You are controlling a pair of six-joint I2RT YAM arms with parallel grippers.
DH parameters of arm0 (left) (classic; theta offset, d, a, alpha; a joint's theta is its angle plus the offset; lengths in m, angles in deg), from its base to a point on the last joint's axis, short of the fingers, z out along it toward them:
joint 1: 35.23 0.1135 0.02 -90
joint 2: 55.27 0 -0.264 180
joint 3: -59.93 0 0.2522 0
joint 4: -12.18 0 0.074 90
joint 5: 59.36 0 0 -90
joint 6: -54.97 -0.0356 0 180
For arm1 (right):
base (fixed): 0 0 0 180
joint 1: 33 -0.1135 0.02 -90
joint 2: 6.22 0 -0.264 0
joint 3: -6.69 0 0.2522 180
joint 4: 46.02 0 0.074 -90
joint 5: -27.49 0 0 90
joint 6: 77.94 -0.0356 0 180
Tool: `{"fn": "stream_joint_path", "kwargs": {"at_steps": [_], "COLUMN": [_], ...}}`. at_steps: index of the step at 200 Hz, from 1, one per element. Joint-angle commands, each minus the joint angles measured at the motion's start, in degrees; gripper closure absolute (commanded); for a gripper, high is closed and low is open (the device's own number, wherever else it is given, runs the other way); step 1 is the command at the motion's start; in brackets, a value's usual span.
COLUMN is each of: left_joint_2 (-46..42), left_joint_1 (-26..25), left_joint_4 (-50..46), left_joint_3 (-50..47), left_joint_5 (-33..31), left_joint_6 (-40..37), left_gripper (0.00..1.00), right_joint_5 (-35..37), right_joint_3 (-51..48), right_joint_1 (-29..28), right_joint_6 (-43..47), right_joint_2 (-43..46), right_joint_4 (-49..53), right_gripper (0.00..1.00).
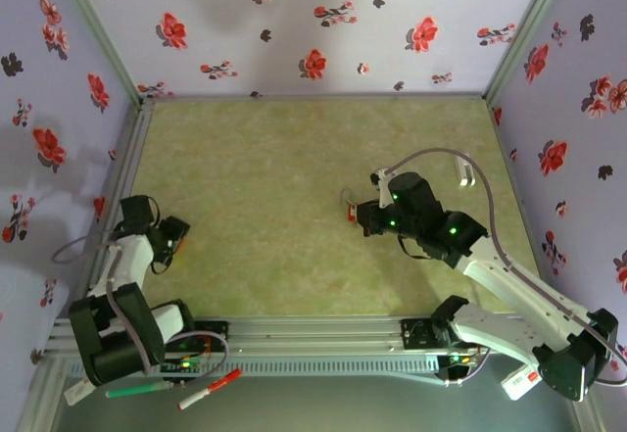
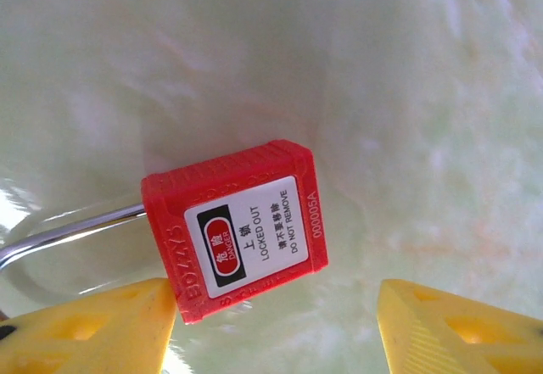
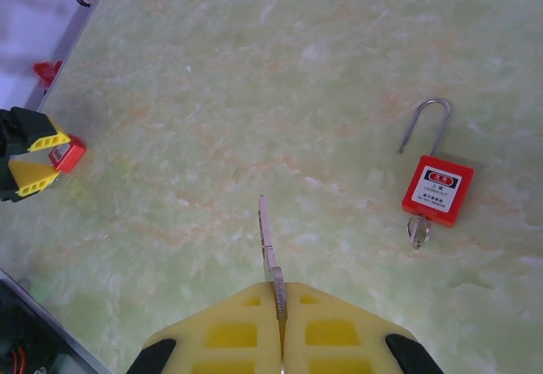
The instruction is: Unlock with the key
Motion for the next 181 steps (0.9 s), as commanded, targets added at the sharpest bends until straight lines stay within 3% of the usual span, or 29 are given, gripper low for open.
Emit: {"fn": "stream_joint_path", "kwargs": {"at_steps": [1, 25, 57, 87, 114, 144, 161, 181], "left_joint_2": [0.9, 4.7, 8.4, 7.4, 0.7, -4.4, -4.2, -0.7], "left_joint_1": [-7.3, -17.5, -26.9, -30.4, -30.8, -30.8, -30.8, -30.9], "left_joint_4": [4.6, 7.8, 12.4, 11.2, 3.8, -3.9, -5.8, -10.1], "left_joint_3": [-1.8, -0.8, -0.4, 1.4, 4.4, 9.3, 11.9, 16.2], "left_joint_5": [3.7, 3.7, 3.7, 3.1, 0.4, -3.2, -3.8, -0.3], "left_joint_6": [4.6, 8.0, 13.2, 15.5, 14.3, 6.5, -4.9, -21.0], "left_gripper": [0.37, 0.39, 0.4, 0.38, 0.29, 0.22, 0.15, 0.14], "right_joint_5": [1.3, 1.5, 1.6, 1.7, 2.1, 2.4, 2.2, 2.2], "right_joint_3": [-0.2, -0.3, -0.5, -0.4, -0.3, -0.3, 0.0, 0.2], "right_joint_1": [0.2, 0.3, 0.4, 0.4, 0.5, 0.6, 0.6, 0.6], "right_joint_6": [0.4, 0.5, 0.6, 0.7, 0.7, 0.8, 0.8, 1.0], "right_joint_2": [-0.1, -0.4, -0.7, -0.8, -0.9, -1.2, -1.5, -1.8], "right_joint_4": [0.2, 0.2, 0.4, 0.8, 1.2, 1.3, 1.4, 1.4], "right_gripper": [1.0, 1.0, 1.0, 1.0, 1.0, 1.0, 1.0, 1.0]}}
